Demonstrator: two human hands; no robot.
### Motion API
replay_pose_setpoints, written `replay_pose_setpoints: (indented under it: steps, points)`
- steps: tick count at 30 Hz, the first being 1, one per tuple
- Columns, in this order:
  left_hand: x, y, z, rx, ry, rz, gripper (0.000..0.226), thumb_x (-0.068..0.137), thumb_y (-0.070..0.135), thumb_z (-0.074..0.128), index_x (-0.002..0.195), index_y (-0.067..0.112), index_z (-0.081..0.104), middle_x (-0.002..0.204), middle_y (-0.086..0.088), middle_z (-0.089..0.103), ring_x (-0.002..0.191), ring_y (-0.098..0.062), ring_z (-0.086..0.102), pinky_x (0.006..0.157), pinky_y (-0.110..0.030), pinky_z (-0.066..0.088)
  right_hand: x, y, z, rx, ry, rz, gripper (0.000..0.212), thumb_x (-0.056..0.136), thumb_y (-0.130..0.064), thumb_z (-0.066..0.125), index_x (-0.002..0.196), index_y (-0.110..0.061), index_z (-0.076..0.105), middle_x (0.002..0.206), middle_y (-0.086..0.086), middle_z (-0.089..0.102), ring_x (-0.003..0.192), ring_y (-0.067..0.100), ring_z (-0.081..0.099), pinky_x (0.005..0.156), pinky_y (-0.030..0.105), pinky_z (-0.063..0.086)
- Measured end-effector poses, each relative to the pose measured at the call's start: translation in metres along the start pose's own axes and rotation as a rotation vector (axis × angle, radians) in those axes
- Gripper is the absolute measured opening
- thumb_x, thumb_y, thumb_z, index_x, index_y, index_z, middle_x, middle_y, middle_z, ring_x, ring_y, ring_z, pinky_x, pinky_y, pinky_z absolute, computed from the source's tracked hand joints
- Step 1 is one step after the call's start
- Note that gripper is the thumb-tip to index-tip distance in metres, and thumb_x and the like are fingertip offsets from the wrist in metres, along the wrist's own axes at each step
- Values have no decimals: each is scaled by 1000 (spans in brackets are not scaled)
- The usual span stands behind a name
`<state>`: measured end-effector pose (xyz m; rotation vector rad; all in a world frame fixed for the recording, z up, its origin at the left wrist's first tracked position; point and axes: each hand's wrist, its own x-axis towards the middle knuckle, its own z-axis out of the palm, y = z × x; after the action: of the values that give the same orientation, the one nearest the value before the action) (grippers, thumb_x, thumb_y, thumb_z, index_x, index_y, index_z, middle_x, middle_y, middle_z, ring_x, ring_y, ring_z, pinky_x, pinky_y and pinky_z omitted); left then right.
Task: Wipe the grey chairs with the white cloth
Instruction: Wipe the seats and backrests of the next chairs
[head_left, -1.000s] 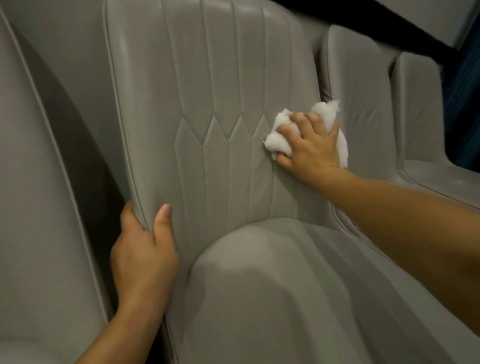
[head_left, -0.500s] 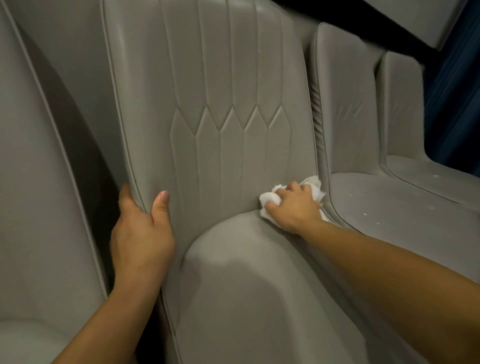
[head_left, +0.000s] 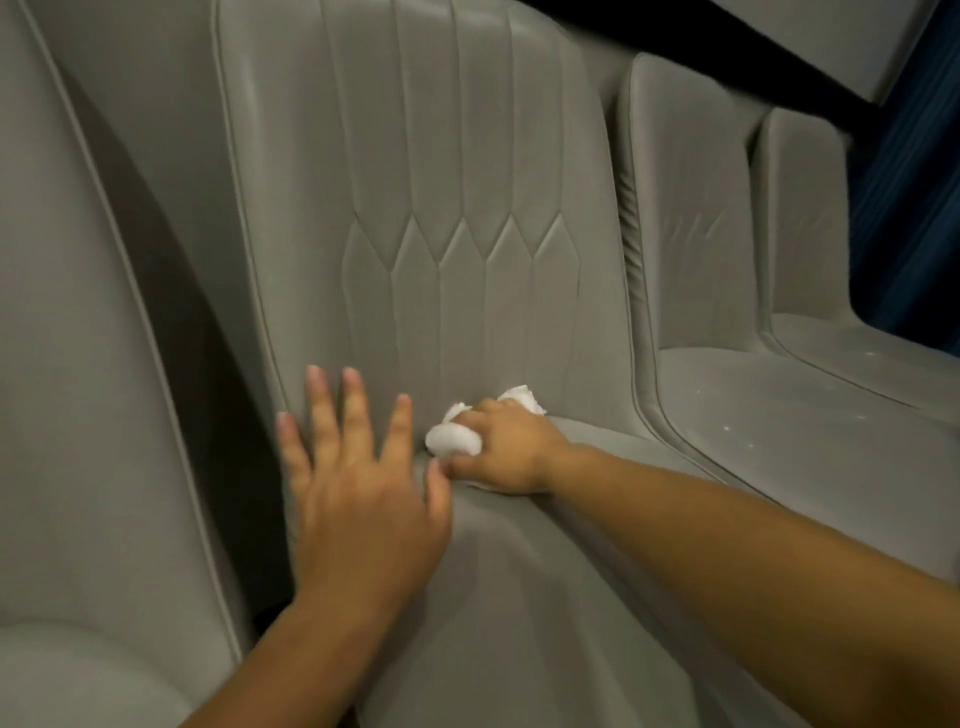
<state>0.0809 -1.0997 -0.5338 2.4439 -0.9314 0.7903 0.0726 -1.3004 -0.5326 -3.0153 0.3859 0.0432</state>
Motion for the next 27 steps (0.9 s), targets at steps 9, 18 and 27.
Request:
replay_pose_setpoints:
  steps: [9, 18, 27]
  points:
    - [-25, 13, 33, -37, -662, 134, 99, 74, 88, 3, 156, 34, -9, 165, -2, -14, 151, -24, -11, 122, -38, 4, -26, 65, 12, 38, 68, 276, 64, 90, -65, 43, 147, -36, 39, 152, -1, 40, 141, 30, 29, 101, 53, 37]
    - [-15, 24, 36, 114, -957, 35, 89, 72, 88, -5, 149, 47, -23, 159, 4, -31, 147, -21, -27, 120, -48, -7, -51, 65, 11, 25, 21, 284, 62, 93, -64, 42, 148, -33, 39, 156, 3, 36, 143, 30, 28, 110, 55, 30]
    - [-21, 59, 16, 114, -1109, -262, 95, 80, 86, 8, 153, 32, -21, 159, -1, -32, 147, -22, -28, 120, -48, -11, -134, 65, 4, 103, -50, 318, 61, 94, -59, 40, 149, -34, 37, 161, 1, 31, 146, 31, 22, 114, 55, 24]
